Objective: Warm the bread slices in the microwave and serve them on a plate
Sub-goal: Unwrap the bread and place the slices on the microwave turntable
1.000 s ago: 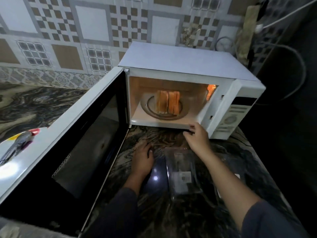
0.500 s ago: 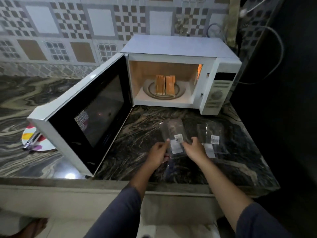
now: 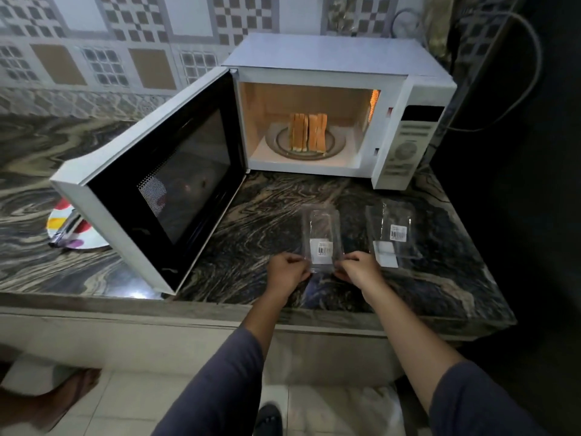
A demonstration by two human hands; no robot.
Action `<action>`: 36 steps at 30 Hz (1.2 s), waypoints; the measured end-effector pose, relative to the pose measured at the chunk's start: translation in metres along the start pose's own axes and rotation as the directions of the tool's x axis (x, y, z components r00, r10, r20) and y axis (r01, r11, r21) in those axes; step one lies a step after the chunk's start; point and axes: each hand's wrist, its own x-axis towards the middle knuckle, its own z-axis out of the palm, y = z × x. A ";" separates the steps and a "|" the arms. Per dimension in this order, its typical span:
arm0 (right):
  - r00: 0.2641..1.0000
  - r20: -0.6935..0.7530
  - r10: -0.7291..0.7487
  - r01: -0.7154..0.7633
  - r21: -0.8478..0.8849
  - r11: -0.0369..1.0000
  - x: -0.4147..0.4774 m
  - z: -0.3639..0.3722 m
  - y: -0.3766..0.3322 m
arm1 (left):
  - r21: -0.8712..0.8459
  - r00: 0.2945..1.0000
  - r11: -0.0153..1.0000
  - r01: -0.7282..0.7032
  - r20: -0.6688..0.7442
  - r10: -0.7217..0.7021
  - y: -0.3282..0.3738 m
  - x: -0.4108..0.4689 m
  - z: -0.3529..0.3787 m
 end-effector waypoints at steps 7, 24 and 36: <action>0.998 -0.058 0.018 -0.016 0.021 1.000 0.003 0.009 0.002 | 0.040 0.998 0.998 -0.049 -0.030 0.050 0.001 0.002 -0.006; 0.879 -0.360 -0.313 0.336 0.001 0.942 -0.053 -0.034 0.046 | 0.450 0.850 0.784 -0.428 -0.094 0.518 0.008 -0.069 0.032; 0.930 -0.365 -0.046 0.140 0.236 0.962 -0.028 -0.104 0.037 | 0.149 0.996 0.988 -0.046 0.082 0.034 -0.008 -0.074 0.108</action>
